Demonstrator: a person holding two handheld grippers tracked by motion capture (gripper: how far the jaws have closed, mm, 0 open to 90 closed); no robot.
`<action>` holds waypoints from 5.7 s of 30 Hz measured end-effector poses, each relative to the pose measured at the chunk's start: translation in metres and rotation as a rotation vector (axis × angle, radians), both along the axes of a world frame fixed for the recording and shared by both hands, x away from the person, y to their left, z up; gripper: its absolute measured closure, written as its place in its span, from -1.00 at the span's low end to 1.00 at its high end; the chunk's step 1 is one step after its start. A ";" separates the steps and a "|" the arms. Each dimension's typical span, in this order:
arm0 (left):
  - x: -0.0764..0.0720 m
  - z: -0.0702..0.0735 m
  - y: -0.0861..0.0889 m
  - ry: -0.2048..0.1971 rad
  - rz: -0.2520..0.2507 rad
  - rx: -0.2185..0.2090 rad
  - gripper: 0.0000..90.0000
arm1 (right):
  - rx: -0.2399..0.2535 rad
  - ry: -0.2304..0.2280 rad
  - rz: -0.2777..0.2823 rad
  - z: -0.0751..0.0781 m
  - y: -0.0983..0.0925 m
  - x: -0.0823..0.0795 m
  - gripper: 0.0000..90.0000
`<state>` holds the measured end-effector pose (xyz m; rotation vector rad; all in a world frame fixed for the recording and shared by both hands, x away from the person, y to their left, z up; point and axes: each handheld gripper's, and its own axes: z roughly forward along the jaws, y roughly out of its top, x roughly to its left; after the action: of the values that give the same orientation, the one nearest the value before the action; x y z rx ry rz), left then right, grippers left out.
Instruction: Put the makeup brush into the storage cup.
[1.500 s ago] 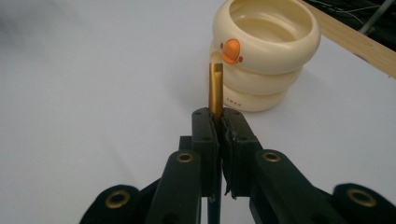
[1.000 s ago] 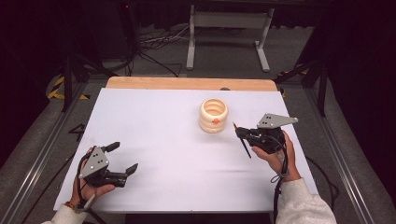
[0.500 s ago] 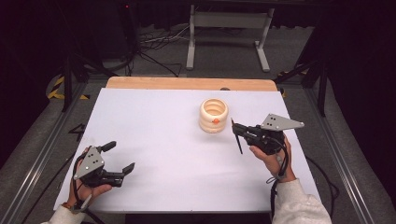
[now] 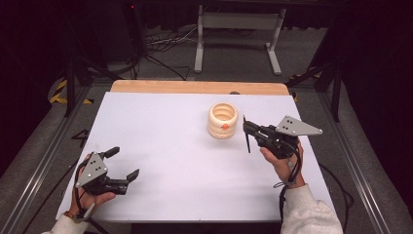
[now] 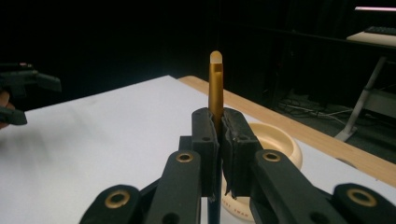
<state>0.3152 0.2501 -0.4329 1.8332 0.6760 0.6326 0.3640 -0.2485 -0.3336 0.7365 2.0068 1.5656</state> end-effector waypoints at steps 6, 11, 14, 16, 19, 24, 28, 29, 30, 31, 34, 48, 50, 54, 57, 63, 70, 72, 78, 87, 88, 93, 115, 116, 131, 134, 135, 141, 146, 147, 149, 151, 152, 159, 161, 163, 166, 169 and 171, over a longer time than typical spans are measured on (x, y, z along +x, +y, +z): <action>-0.001 0.000 0.001 -0.001 0.003 0.002 -0.92 | 0.022 -0.035 -0.025 0.007 0.002 0.001 0.89; -0.001 0.000 0.001 -0.002 0.008 -0.003 -0.91 | 0.039 -0.049 -0.024 0.009 0.005 0.002 0.89; -0.002 0.003 0.001 -0.020 0.012 -0.002 -0.91 | 0.047 -0.062 -0.028 0.011 0.008 0.005 0.89; -0.003 0.004 0.001 -0.027 0.014 -0.006 -0.91 | 0.055 -0.074 -0.033 0.013 0.010 0.006 0.89; -0.002 0.003 0.002 -0.025 0.012 0.000 -0.91 | 0.076 -0.082 -0.036 0.014 0.011 0.008 0.89; -0.003 0.003 0.002 -0.022 0.009 -0.004 -0.91 | 0.079 -0.097 -0.048 0.017 0.013 0.014 0.89; -0.003 0.003 0.002 -0.021 0.010 -0.005 -0.91 | 0.076 -0.104 -0.058 0.020 0.014 0.018 0.89; -0.003 0.003 0.001 -0.021 0.009 -0.006 -0.91 | 0.071 -0.108 -0.061 0.021 0.014 0.020 0.89; -0.003 0.003 0.001 -0.022 0.007 -0.006 -0.91 | 0.069 -0.111 -0.063 0.021 0.014 0.020 0.89; -0.003 0.002 0.001 -0.023 0.009 -0.008 -0.91 | 0.069 -0.114 -0.069 0.023 0.014 0.022 0.89; -0.003 0.001 -0.001 -0.016 0.004 -0.004 -0.91 | 0.068 -0.128 -0.078 0.026 0.014 0.025 0.89; -0.003 0.001 0.000 -0.012 -0.003 -0.011 -0.91 | 0.107 -0.148 -0.080 0.039 0.022 0.045 0.89; -0.002 0.000 0.001 -0.011 -0.005 -0.009 -0.91 | 0.114 -0.154 -0.070 0.042 0.024 0.047 0.89; -0.002 0.000 0.001 -0.007 -0.005 -0.011 -0.91 | 0.134 -0.167 -0.071 0.045 0.028 0.051 0.89; -0.002 0.000 0.002 -0.007 -0.011 -0.013 -0.91 | 0.130 -0.172 -0.075 0.047 0.030 0.055 0.89; -0.003 0.000 0.002 -0.005 -0.020 -0.031 -0.91 | 0.128 -0.175 -0.078 0.048 0.032 0.063 0.89; -0.003 -0.002 0.003 -0.009 -0.019 -0.036 -0.91 | 0.145 -0.175 -0.086 0.047 0.032 0.071 0.89; -0.004 -0.002 0.003 -0.011 -0.025 -0.042 -0.91 | 0.144 -0.176 -0.090 0.047 0.034 0.073 0.89; -0.005 0.000 0.006 -0.030 -0.024 -0.064 -0.91 | 0.155 -0.172 -0.089 0.047 0.038 0.080 0.89; -0.005 0.000 0.007 -0.030 -0.024 -0.063 -0.91 | 0.150 -0.176 -0.086 0.047 0.045 0.087 0.89; -0.005 0.000 0.007 -0.031 -0.024 -0.067 -0.91 | 0.149 -0.173 -0.087 0.046 0.046 0.088 0.89; -0.005 0.000 0.007 -0.032 -0.019 -0.069 -0.91 | 0.150 -0.171 -0.081 0.046 0.048 0.092 0.89; -0.007 0.001 0.009 -0.033 -0.015 -0.067 -0.90 | 0.179 -0.133 -0.090 0.028 0.048 0.112 0.89; -0.007 0.001 0.009 -0.033 -0.015 -0.067 -0.90 | 0.182 -0.131 -0.095 0.027 0.048 0.113 0.89; -0.006 0.001 0.009 -0.032 -0.013 -0.070 -0.90 | 0.172 -0.088 -0.100 0.002 0.052 0.118 0.89; -0.007 0.001 0.009 -0.031 -0.016 -0.069 -0.91 | 0.174 -0.081 -0.105 -0.002 0.051 0.118 0.89; -0.007 0.001 0.009 -0.030 -0.016 -0.067 -0.91 | 0.174 -0.076 -0.099 -0.004 0.051 0.119 0.89; -0.007 0.001 0.009 -0.028 -0.015 -0.063 -0.91 | 0.158 -0.067 -0.103 -0.011 0.051 0.119 0.89; -0.007 0.001 0.009 -0.028 -0.016 -0.061 -0.91 | 0.164 -0.055 -0.105 -0.017 0.050 0.120 0.89; -0.007 0.001 0.009 -0.029 -0.016 -0.061 -0.91 | 0.163 -0.050 -0.106 -0.018 0.050 0.120 0.89; -0.007 0.001 0.009 -0.028 -0.016 -0.060 -0.91 | 0.162 -0.047 -0.108 -0.021 0.050 0.121 0.89; -0.007 0.001 0.009 -0.028 -0.017 -0.059 -0.91 | 0.162 -0.044 -0.105 -0.022 0.049 0.121 0.89; -0.007 0.001 0.009 -0.028 -0.016 -0.059 -0.91 | 0.162 -0.045 -0.106 -0.023 0.049 0.120 0.89; -0.007 0.001 0.009 -0.029 -0.016 -0.057 -0.91 | 0.149 -0.039 -0.109 -0.029 0.050 0.118 0.89; -0.007 0.001 0.008 -0.025 -0.015 -0.060 -0.91 | 0.157 -0.031 -0.106 -0.031 0.049 0.117 0.89; -0.007 0.001 0.008 -0.027 -0.015 -0.060 -0.91 | 0.155 -0.030 -0.104 -0.033 0.048 0.117 0.89; -0.007 0.001 0.008 -0.027 -0.016 -0.056 -0.90 | 0.160 -0.021 -0.107 -0.038 0.047 0.116 0.89; -0.007 0.001 0.008 -0.027 -0.016 -0.054 -0.91 | 0.159 -0.017 -0.105 -0.041 0.047 0.114 0.89; -0.007 0.001 0.008 -0.026 -0.016 -0.052 -0.90 | 0.156 -0.013 -0.104 -0.042 0.048 0.113 0.89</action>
<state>0.3082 0.2580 -0.4319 1.7783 0.6539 0.6212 0.4771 -0.2010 -0.3755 0.8737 1.8221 1.6746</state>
